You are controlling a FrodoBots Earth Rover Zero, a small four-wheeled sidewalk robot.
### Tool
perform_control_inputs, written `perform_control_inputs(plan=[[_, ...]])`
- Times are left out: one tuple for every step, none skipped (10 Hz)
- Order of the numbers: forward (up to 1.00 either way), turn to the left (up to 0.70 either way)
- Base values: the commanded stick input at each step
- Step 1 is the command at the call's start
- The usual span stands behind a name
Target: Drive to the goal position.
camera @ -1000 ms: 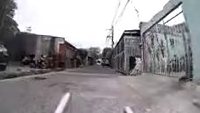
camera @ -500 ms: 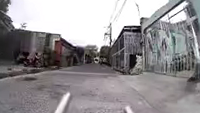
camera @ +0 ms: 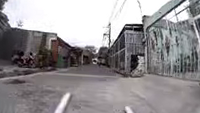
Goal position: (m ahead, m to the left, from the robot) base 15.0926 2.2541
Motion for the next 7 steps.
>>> perform_control_inputs(plan=[[0.85, 0.0], [0.85, 0.0], [0.85, 0.0], [0.85, 0.0], [0.85, 0.0], [0.85, 0.0], [0.85, 0.0]])
